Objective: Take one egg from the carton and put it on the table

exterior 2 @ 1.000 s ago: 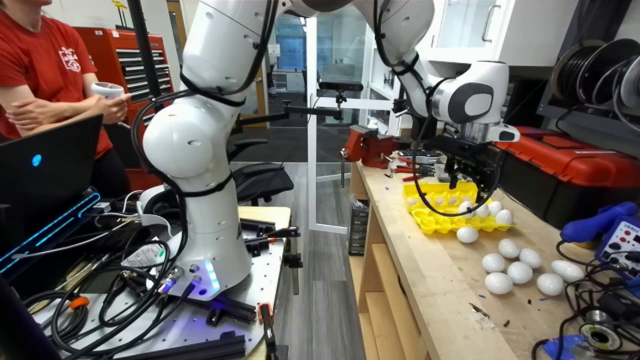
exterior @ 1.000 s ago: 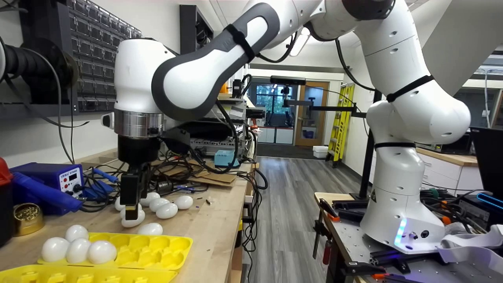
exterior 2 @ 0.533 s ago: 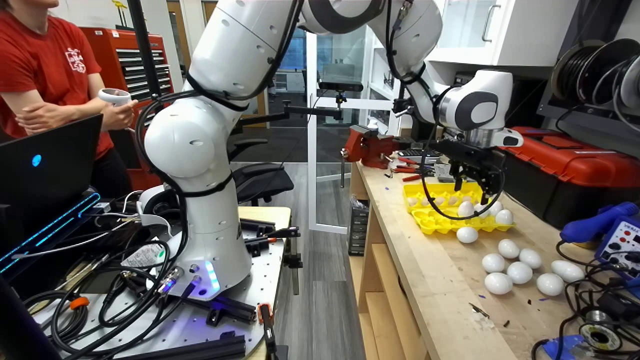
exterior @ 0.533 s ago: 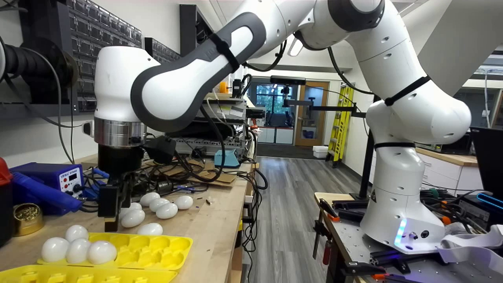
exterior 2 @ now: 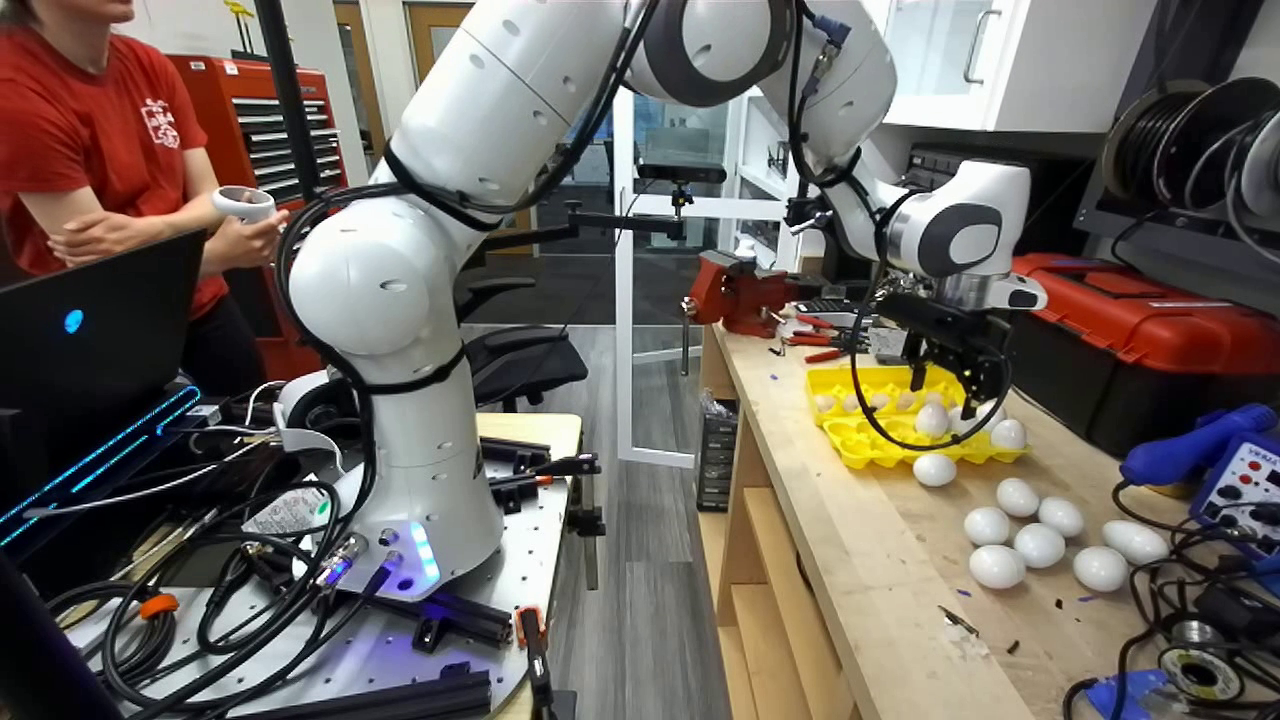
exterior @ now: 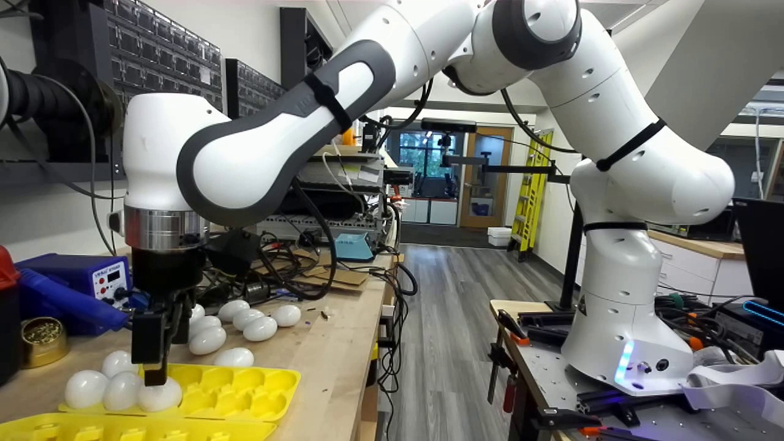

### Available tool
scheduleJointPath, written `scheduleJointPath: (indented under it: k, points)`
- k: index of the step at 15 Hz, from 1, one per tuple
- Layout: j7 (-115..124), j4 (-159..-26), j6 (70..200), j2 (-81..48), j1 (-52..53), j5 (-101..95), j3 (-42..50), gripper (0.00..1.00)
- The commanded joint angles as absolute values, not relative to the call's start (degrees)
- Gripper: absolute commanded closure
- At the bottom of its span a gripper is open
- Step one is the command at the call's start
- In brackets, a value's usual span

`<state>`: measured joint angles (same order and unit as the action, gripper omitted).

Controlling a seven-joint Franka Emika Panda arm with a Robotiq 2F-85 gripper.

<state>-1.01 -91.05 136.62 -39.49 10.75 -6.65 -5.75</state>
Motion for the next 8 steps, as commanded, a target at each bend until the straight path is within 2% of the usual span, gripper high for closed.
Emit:
scheduleJointPath:
  k: [1,5,6,8]
  points:
    - [-1.2,-87.1,133.2,-41.7,11.4,-6.0,-6.0,0.0]
    - [-1.2,-85.9,132.6,-43.1,11.5,-5.6,-6.1,0.02]
    - [-1.3,-85.7,132.4,-43.3,11.4,-5.5,-6.1,0.08]
    - [-1.3,-85.5,132.4,-43.8,11.4,-5.4,-6.1,0.33]
